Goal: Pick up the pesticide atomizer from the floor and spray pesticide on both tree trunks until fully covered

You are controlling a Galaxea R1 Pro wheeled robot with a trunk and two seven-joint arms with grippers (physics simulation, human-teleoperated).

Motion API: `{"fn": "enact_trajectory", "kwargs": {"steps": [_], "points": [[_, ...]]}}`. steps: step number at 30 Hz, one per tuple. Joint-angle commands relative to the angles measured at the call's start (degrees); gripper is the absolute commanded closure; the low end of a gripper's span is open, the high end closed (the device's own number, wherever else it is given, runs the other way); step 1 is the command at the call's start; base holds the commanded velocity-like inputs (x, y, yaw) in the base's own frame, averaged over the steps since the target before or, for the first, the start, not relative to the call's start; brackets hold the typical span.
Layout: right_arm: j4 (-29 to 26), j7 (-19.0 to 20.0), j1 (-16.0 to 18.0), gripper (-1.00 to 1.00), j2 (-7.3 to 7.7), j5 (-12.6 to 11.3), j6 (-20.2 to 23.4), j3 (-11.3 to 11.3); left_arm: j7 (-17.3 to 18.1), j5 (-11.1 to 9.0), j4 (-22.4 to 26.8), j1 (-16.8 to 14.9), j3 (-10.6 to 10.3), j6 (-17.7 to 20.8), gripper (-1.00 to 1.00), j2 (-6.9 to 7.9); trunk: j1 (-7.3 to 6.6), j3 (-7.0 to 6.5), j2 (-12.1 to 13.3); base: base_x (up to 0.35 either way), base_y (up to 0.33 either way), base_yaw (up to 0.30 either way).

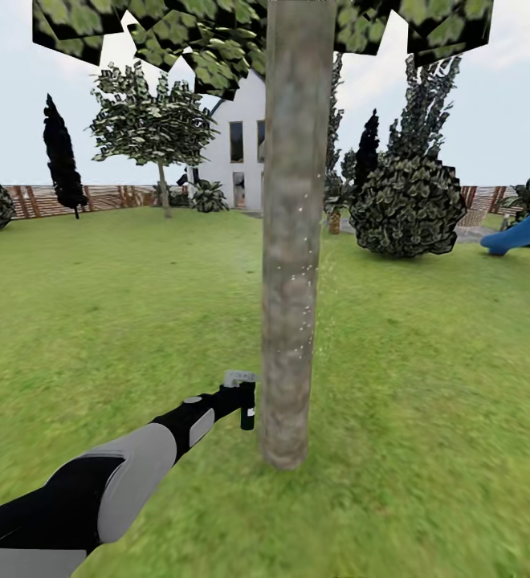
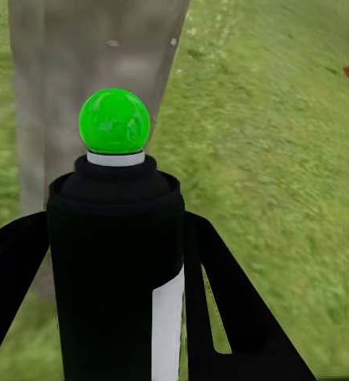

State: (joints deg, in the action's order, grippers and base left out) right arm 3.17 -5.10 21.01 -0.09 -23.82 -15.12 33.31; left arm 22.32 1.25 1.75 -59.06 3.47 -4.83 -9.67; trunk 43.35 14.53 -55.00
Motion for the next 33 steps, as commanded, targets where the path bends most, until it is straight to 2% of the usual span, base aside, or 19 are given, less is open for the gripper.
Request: {"fn": "enact_trajectory", "kwargs": {"steps": [1,6,13,16,18,19,20,22,23,25,26,28,31,33], "points": [[0.0,0.0,0.0,-1.0,0.0,0.0,0.0,0.0,0.0,0.0,0.0,0.0,0.0,0.0,1.0,0.0,0.0,-0.03,0.0,0.0,0.051,-0.264],[0.0,0.0,0.0,-1.0,0.0,0.0,0.0,0.0,0.0,0.0,0.0,0.0,0.0,0.0,1.0,-0.06,0.0,-0.18,0.0,0.0,0.034,-0.281],[0.0,0.0,0.0,-1.0,0.04,0.0,0.0,0.0,0.0,0.0,0.0,0.0,0.0,0.0,1.0,-0.05,0.0,-0.3,0.0,0.0,0.273,-0.176],[0.0,-0.2,0.0,-1.0,0.43,0.0,-0.1,-0.1,-0.2,0.0,0.2,0.0,0.0,0.2,1.0,0.0,0.0,-0.31,0.0,0.0,0.054,-0.031],[0.0,-0.5,0.0,-1.0,1.33,0.0,-0.1,-0.2,-0.4,-0.1,0.7,0.0,-0.4,1.4,1.0,0.04,0.0,-0.31,0.0,0.0,0.008,-0.004],[0.0,-0.6,0.0,-1.0,1.93,-0.1,0.0,-0.2,-0.5,-0.1,3.2,0.0,-0.5,5.6,1.0,0.04,0.0,-0.31,0.0,0.0,0.003,-0.002],[0.0,-0.7,0.0,-1.0,2.46,-0.1,0.0,-0.3,-0.5,-0.2,8.3,0.0,-0.4,11.9,1.0,0.06,0.0,-0.31,0.0,0.0,0.002,-0.001],[0.0,-0.8,0.0,-1.0,3.05,-0.2,0.0,-0.3,-0.6,-0.1,15.6,0.0,-0.4,19.3,1.0,0.08,0.0,-0.31,0.0,0.0,0.001,0.0],[0.0,-0.8,0.0,-1.0,3.17,-0.2,0.0,-0.3,-0.6,-0.1,18.1,0.0,-0.4,21.4,1.0,0.08,0.0,-0.31,0.0,0.0,0.0,0.0],[0.0,-0.8,0.0,-1.0,3.29,-0.2,0.0,-0.3,-0.6,-0.1,21.2,0.0,-0.5,23.1,1.0,0.09,0.0,-0.31,0.0,0.0,0.0,0.0],[0.0,-0.8,0.0,-1.0,3.31,-0.2,0.0,-0.3,-0.6,-0.1,23.3,0.0,-0.5,25.6,1.0,0.09,0.0,-0.31,0.0,0.0,0.0,0.0],[0.0,-0.8,0.0,-1.0,3.33,-0.2,0.0,-0.3,-0.6,-0.1,30.0,0.0,-0.5,32.9,1.0,0.09,0.0,-0.31,0.0,0.0,0.0,0.0],[0.0,-0.8,0.0,-1.0,3.34,-0.2,0.0,-0.3,-0.6,-0.1,40.9,0.0,-0.5,41.6,1.0,0.01,0.0,-0.31,0.0,0.0,0.0,0.0],[0.0,-0.8,0.0,-1.0,3.33,-0.2,0.0,-0.3,-0.7,-0.2,45.0,0.0,-0.5,48.3,1.0,-0.33,0.0,-0.31,0.0,0.0,0.0,0.0]]}}
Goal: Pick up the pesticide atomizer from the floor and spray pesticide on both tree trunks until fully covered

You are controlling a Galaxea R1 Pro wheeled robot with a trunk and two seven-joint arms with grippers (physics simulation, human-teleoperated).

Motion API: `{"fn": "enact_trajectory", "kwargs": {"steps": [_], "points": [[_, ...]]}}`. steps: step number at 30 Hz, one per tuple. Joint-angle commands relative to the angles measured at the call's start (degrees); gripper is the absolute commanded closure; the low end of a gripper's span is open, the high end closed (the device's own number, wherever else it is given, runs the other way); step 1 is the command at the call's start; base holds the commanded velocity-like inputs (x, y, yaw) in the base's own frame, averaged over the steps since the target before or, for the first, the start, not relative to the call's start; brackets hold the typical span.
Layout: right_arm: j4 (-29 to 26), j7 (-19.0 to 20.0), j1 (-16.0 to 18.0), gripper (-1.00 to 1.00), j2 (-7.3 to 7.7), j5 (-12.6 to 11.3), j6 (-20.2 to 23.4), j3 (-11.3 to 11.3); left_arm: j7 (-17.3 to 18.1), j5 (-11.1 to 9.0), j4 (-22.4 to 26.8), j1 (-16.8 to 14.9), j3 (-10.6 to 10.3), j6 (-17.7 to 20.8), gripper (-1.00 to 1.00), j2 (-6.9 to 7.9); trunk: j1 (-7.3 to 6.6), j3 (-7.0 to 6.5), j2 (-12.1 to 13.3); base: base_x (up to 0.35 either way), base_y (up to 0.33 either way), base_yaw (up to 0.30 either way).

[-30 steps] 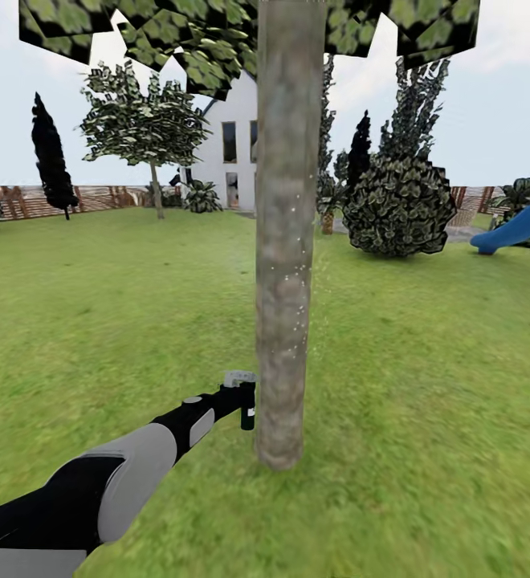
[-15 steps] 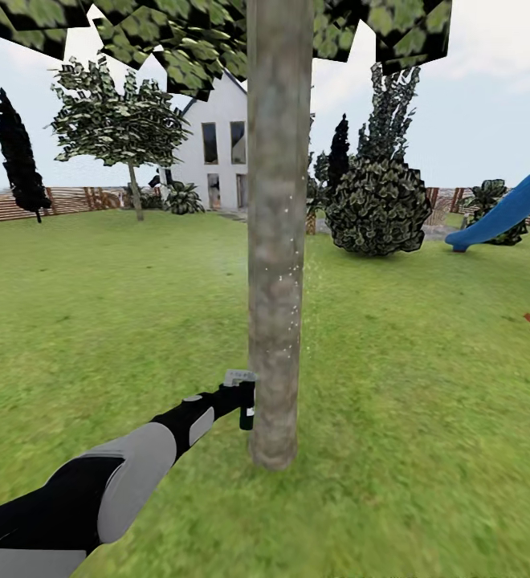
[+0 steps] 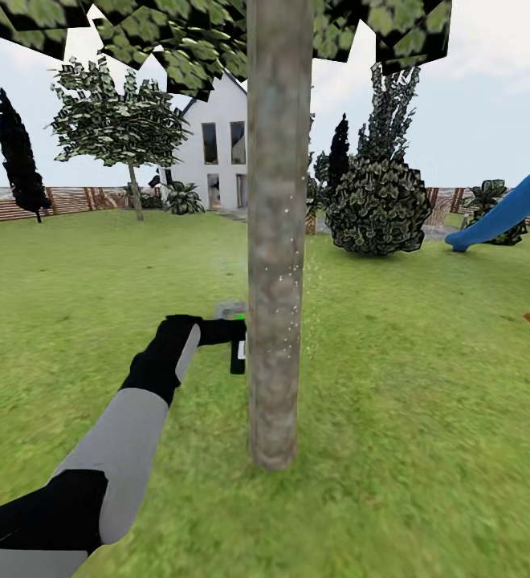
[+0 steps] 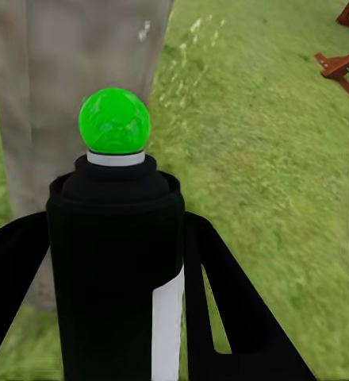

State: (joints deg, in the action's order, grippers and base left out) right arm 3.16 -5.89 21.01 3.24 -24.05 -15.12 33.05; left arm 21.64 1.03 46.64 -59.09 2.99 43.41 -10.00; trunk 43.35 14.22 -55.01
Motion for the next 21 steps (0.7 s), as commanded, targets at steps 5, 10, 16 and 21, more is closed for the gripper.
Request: {"fn": "enact_trajectory", "kwargs": {"steps": [5,10,16,21], "points": [[0.0,0.0,0.0,-1.0,0.0,0.0,0.0,0.0,-0.1,0.1,2.7,-2.2,0.0,5.6,1.0,0.0,0.0,0.0,0.0,0.0,0.0,0.0],[0.0,0.0,0.0,-1.0,0.01,0.0,0.0,0.0,-4.0,0.0,2.5,-12.9,0.1,12.3,1.0,0.0,0.0,0.0,0.0,0.0,0.0,0.0],[0.0,0.0,0.0,-1.0,0.01,0.0,0.0,0.0,-6.7,-0.1,-1.7,-23.0,0.2,12.9,1.0,0.0,0.0,0.0,0.0,0.0,0.0,0.0],[0.1,0.0,0.0,-1.0,0.01,0.0,0.0,0.0,-6.8,-3.3,-5.4,-28.3,0.2,12.9,1.0,0.0,0.0,0.0,0.0,0.0,0.0,0.0]]}}
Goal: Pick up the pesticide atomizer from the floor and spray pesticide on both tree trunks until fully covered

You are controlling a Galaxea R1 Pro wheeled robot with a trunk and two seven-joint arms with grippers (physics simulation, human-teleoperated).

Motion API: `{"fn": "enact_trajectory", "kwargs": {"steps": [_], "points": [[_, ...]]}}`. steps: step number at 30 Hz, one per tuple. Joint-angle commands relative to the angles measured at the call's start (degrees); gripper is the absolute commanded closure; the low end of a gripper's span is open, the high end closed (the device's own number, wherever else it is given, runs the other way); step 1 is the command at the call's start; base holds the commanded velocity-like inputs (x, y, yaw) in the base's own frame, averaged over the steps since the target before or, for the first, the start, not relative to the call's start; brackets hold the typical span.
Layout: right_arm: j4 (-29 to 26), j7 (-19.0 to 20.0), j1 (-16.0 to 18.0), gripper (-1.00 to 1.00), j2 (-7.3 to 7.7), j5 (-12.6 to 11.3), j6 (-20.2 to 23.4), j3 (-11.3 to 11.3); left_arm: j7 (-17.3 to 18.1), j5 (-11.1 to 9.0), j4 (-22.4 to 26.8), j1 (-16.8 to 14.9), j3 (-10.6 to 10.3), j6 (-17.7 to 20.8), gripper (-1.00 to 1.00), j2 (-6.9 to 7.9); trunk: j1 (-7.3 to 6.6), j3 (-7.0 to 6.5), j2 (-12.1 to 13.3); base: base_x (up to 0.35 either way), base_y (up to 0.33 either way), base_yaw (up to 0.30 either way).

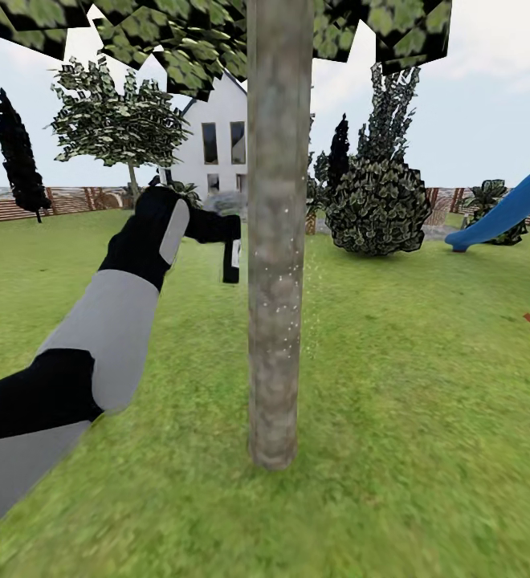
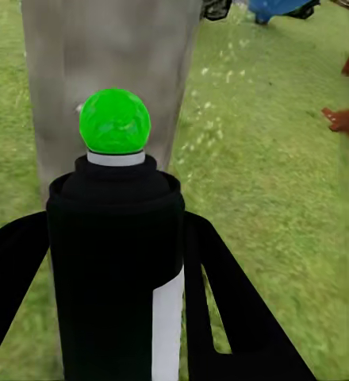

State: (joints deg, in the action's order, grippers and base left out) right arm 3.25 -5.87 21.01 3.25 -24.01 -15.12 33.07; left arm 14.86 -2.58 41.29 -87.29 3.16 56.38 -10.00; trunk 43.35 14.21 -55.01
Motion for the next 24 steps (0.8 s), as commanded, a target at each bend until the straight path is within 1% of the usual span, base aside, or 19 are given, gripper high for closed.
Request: {"fn": "enact_trajectory", "kwargs": {"steps": [1,2,3,5,6,7,9,12,15,17,19,21,23,24], "points": [[0.0,0.0,0.0,-1.0,0.0,0.0,0.0,0.0,0.0,-0.9,-1.2,-0.9,0.0,0.0,1.0,0.0,0.0,0.01,0.0,0.0,0.0,0.0],[0.0,0.0,0.0,-1.0,0.0,0.0,0.0,0.0,-0.1,-2.3,-3.7,-3.7,0.0,0.0,1.0,0.0,0.0,0.01,0.0,0.0,0.0,0.0],[0.0,0.0,0.0,-1.0,0.0,0.0,0.0,0.1,-0.1,-2.7,-5.1,-5.9,-0.1,0.0,1.0,0.0,0.0,0.01,0.0,0.0,0.0,0.0],[0.0,0.0,0.0,-1.0,-0.05,0.0,0.0,0.1,-0.1,-3.0,-8.0,-10.6,-0.1,0.0,1.0,0.0,0.0,0.01,0.0,0.0,0.0,0.0],[0.0,0.0,0.0,-1.0,-0.07,0.0,0.0,0.1,-0.1,-3.1,-10.1,-13.9,-0.1,0.0,1.0,0.0,0.0,0.01,0.0,0.0,0.0,0.0],[-0.1,0.0,0.0,-1.0,-0.08,0.0,0.0,0.1,-0.1,-3.2,-11.2,-15.9,-0.1,0.0,1.0,0.0,0.0,0.01,0.0,0.0,0.0,0.0],[0.0,0.0,0.0,-1.0,-0.08,0.0,0.0,0.1,-0.1,-3.2,-12.1,-18.8,-0.1,0.0,1.0,0.0,0.0,0.01,0.0,0.0,0.0,0.0],[0.0,0.0,0.0,-1.0,-0.09,0.0,0.0,0.1,-0.2,-3.2,-15.2,-24.7,-0.1,0.0,1.0,0.0,0.0,0.01,0.0,0.0,0.0,0.0],[0.0,0.0,0.0,-1.0,-0.09,0.0,0.0,0.1,-0.2,-3.2,-16.0,-26.7,-0.1,0.0,1.0,0.0,0.0,0.01,0.0,0.0,0.0,0.0],[0.0,0.0,0.0,-1.0,-0.09,0.0,0.0,0.1,-0.2,-3.4,-16.9,-29.5,0.0,0.0,1.0,0.0,0.0,0.01,0.0,0.0,0.0,0.0],[0.0,0.0,0.0,-1.0,-0.09,0.0,0.0,0.1,-0.1,-5.3,-18.8,-30.3,0.1,0.0,1.0,0.0,0.0,0.01,0.0,0.0,0.0,0.0],[0.0,0.0,0.0,-1.0,-0.09,0.0,0.0,0.1,-0.2,-9.3,-21.4,-30.7,0.1,0.0,1.0,0.0,0.0,0.01,0.0,0.0,0.0,0.0],[0.0,0.0,0.0,-1.0,-0.09,0.0,0.0,0.1,-0.2,-10.3,-21.9,-30.7,0.3,-0.1,1.0,0.0,0.0,0.01,0.0,0.0,0.0,0.0],[0.0,0.0,0.0,-1.0,-0.09,0.0,0.0,0.1,-0.2,-10.5,-22.0,-30.7,0.3,-0.1,1.0,0.0,0.0,0.01,0.0,0.0,0.0,0.0]]}}
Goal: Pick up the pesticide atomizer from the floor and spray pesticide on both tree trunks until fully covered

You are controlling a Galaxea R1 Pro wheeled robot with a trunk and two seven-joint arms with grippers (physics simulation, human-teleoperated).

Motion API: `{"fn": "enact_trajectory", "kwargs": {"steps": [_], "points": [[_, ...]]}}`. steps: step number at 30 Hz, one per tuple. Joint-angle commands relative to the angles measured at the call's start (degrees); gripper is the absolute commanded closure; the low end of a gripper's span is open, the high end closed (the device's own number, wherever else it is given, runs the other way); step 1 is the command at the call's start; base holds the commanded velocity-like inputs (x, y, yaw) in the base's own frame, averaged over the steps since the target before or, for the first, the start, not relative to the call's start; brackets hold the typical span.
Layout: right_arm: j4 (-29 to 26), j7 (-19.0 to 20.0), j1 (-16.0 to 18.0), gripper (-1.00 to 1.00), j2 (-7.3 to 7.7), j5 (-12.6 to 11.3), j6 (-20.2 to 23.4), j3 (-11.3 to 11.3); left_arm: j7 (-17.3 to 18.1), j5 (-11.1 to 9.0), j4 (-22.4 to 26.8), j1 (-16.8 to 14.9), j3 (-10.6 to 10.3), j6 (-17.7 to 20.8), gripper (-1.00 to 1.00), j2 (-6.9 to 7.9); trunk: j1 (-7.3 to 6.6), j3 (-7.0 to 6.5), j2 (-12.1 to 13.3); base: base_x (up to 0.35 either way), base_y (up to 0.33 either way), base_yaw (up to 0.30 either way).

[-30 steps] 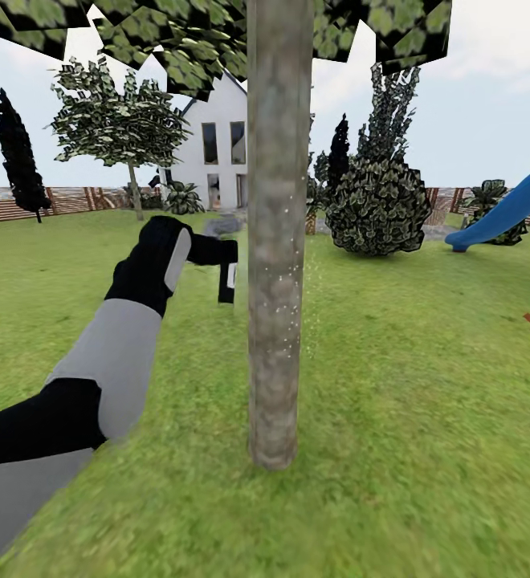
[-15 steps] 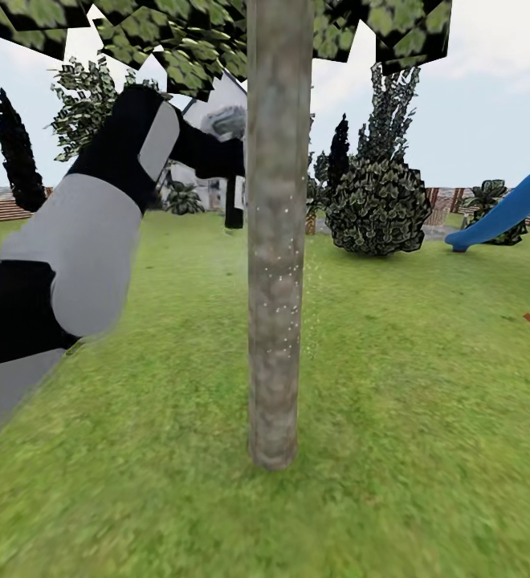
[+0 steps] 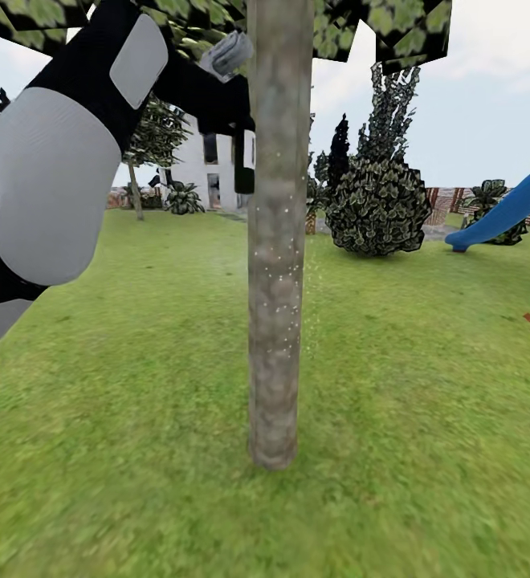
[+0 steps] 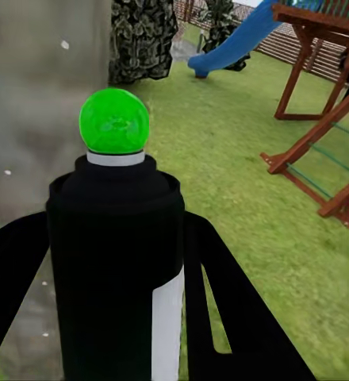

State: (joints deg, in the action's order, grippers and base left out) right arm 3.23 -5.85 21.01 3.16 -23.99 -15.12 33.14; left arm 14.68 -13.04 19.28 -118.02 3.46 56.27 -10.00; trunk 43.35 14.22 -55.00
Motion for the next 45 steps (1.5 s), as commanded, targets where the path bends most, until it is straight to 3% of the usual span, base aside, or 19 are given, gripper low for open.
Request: {"fn": "enact_trajectory", "kwargs": {"steps": [1,6,11,15,17,19,23,25,34,45], "points": [[0.0,0.0,0.0,-1.0,0.0,0.0,0.0,0.0,0.0,-0.2,-0.6,0.0,0.1,0.0,1.0,0.0,0.0,0.0,0.0,0.0,0.0,0.0],[0.0,0.0,0.0,-1.0,0.0,0.0,0.0,0.0,-0.6,-0.3,-5.9,0.0,0.3,-0.4,1.0,0.0,0.0,0.0,0.0,0.0,0.0,0.0],[0.0,0.0,0.0,-1.0,0.0,0.0,0.0,0.0,-3.6,-0.2,-7.6,0.0,0.4,-1.4,1.0,0.0,0.0,0.0,0.0,0.0,0.0,0.0],[0.0,0.0,0.0,-1.0,0.0,0.0,0.0,0.0,-6.4,-0.4,-12.0,0.0,0.4,-3.0,1.0,0.0,0.0,0.0,0.0,0.0,0.0,0.0],[0.0,0.0,0.0,-1.0,0.0,0.0,0.0,0.0,-6.3,-1.3,-13.1,0.0,0.3,-4.5,1.0,0.0,0.0,0.0,0.0,0.0,0.0,0.0],[0.0,0.0,0.0,-1.0,0.0,0.0,0.0,0.0,-6.2,-3.9,-13.4,0.0,0.3,-5.0,1.0,0.0,0.0,0.0,0.0,0.0,0.0,0.0],[0.0,0.0,0.0,-1.0,0.0,0.0,0.0,0.0,-6.2,-4.8,-15.6,0.0,0.4,-5.3,1.0,0.0,0.0,0.0,0.0,0.0,0.0,0.0],[0.0,0.0,0.0,-1.0,0.0,0.0,0.0,0.0,-6.2,-4.7,-17.2,0.0,0.5,-8.5,1.0,0.0,0.0,0.0,0.0,0.0,0.0,0.0],[0.0,0.0,0.0,-1.0,0.0,0.0,0.0,0.0,-6.3,-4.5,-17.4,0.2,0.2,-9.6,1.0,0.0,0.0,0.0,0.0,0.0,0.0,0.0],[0.0,0.0,0.0,-1.0,0.0,0.0,0.0,0.0,-6.2,-4.3,-17.4,6.4,0.2,-13.2,1.0,0.0,0.0,0.0,0.0,0.0,0.0,0.0]]}}
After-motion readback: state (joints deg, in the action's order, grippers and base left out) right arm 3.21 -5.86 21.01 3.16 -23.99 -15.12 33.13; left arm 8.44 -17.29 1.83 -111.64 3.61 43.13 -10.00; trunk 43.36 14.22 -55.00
